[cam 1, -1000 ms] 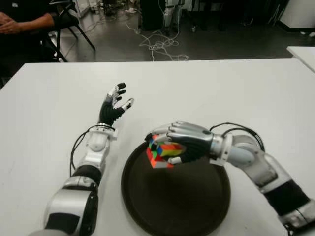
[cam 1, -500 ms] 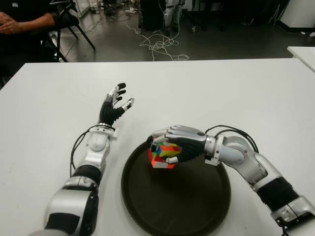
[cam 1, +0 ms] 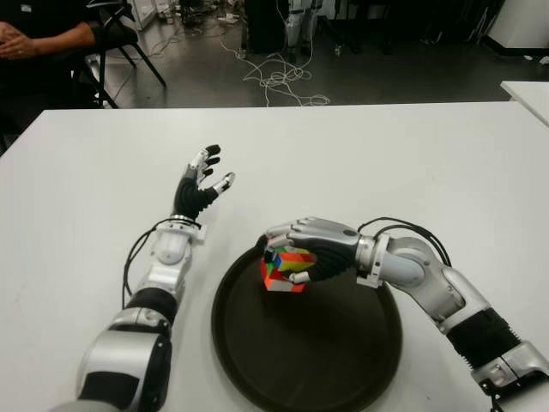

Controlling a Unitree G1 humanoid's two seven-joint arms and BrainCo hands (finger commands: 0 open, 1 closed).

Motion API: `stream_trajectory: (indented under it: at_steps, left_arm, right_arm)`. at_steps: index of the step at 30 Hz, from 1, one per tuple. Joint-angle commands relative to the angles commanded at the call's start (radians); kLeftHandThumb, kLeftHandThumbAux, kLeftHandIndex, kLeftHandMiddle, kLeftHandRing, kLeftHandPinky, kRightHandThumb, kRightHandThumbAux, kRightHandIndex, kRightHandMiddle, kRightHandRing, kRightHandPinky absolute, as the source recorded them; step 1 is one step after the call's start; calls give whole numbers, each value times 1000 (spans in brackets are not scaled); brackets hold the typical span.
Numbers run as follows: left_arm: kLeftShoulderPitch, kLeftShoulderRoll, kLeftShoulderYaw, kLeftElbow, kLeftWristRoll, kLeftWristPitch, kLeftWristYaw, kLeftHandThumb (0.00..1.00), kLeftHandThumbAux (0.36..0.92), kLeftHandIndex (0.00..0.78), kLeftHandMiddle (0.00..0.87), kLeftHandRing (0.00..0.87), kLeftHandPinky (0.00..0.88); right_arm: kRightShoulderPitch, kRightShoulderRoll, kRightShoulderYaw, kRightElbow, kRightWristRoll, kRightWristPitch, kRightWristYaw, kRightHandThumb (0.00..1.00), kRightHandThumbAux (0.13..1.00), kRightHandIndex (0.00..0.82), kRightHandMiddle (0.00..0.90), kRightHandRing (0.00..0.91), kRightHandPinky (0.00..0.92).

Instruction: Pick up the Rubik's Cube and put it in the plate

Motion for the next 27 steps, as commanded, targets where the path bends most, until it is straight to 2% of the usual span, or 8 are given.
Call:
stream_trajectory:
  at_steps: [11,27]
  left_arm:
    - [-4,3,-6,3,12,7,16,0,717,169,161,114,88]
    - [-11,-2,7,3,-2,17,4,13,708,172,163,121,94]
  right_arm:
    - [-14,-3,10,23,8,-8,24,828,695,411,453,416,395]
    - [-27,14,13,67,34,-10,39,828,695,409,454,423,415]
